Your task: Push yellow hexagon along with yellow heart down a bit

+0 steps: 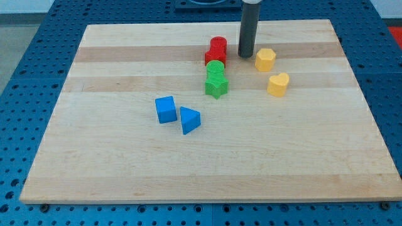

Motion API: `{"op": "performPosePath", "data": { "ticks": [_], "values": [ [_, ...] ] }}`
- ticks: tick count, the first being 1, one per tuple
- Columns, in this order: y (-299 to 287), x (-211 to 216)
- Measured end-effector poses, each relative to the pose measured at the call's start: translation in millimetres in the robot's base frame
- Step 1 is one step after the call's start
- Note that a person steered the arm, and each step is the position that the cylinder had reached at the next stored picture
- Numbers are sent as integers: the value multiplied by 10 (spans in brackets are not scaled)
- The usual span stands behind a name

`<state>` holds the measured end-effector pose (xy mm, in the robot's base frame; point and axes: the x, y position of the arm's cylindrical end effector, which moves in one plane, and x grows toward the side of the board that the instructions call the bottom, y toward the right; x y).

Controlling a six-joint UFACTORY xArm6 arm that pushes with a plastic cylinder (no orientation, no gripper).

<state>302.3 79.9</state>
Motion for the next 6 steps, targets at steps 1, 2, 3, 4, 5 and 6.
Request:
{"op": "performPosePath", "data": {
  "ticks": [1, 2, 3, 4, 5, 6],
  "values": [
    [-66, -19],
    [-112, -23],
    [-172, -23],
    [-250, -23],
    [-352, -23],
    [-395, -23]
  ]
}}
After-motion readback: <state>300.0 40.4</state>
